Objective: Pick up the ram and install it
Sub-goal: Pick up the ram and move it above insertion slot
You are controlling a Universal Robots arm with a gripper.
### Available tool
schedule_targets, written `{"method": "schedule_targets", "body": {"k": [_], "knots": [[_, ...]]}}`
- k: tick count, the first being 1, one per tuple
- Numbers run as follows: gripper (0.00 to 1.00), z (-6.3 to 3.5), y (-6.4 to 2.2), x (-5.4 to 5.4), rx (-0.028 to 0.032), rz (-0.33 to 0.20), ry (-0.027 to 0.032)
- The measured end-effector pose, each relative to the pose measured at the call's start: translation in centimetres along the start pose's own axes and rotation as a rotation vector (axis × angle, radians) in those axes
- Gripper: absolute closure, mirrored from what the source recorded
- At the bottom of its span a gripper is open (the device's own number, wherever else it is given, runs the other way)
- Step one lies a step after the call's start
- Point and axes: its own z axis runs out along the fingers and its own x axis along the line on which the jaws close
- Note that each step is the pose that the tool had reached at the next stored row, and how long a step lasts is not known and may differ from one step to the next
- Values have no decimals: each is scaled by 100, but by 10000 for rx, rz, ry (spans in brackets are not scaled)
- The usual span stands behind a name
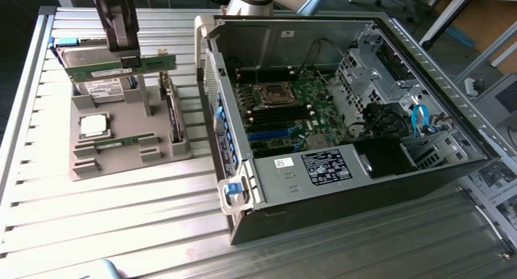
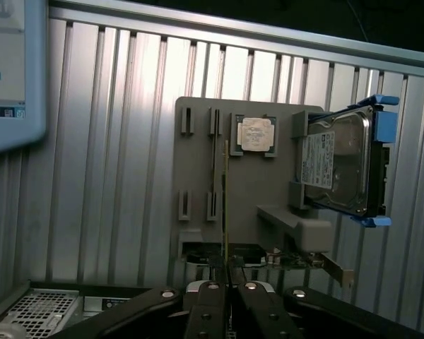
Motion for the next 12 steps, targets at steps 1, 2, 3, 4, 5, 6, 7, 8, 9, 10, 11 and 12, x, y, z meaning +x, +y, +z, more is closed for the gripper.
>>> {"method": "schedule_targets", "body": {"k": [1,2,3,4,5,6,7,8,9,10,11,12], "knots": [[88,0,-10,1,0,-1,0],[88,0,-20,2,1,-1,0],[88,-1,-29,3,0,-1,0],[88,0,-37,4,1,-1,0],[88,-1,-47,5,0,-1,1],[88,-1,-56,6,1,0,1],[88,-1,-62,7,1,0,0],[88,-2,-71,8,0,0,2],[88,-2,-79,8,0,-1,1],[88,-2,-87,9,1,-1,1],[88,-2,-96,10,0,0,2],[88,-2,-104,11,0,0,2]]}}
